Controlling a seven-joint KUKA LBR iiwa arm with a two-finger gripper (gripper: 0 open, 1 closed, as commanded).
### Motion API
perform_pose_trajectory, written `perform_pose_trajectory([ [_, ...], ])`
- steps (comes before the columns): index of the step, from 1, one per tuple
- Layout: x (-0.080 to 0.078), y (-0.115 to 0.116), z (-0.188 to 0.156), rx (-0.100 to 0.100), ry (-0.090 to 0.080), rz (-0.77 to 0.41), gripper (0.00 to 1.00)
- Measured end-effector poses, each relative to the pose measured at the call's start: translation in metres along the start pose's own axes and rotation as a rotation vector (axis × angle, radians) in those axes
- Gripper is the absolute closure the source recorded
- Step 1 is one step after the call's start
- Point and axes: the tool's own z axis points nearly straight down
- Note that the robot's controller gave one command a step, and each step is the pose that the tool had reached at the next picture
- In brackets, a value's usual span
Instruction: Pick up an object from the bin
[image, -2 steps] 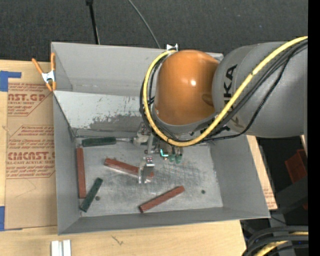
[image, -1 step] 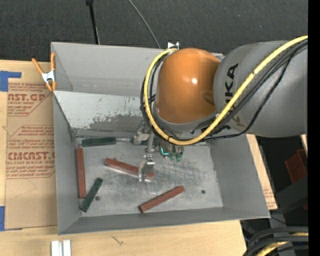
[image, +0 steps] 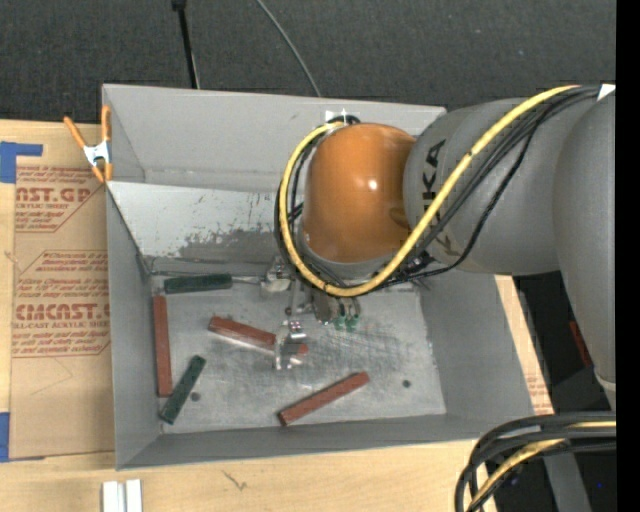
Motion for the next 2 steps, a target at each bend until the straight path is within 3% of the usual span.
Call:
perform_pose_trajectory([
  [1,-0.004,-0.007,0.068,-0.001,0.002,-0.022,0.0],
  [2,-0.037,0.002,0.109,-0.001,-0.001,0.029,1.0],
])
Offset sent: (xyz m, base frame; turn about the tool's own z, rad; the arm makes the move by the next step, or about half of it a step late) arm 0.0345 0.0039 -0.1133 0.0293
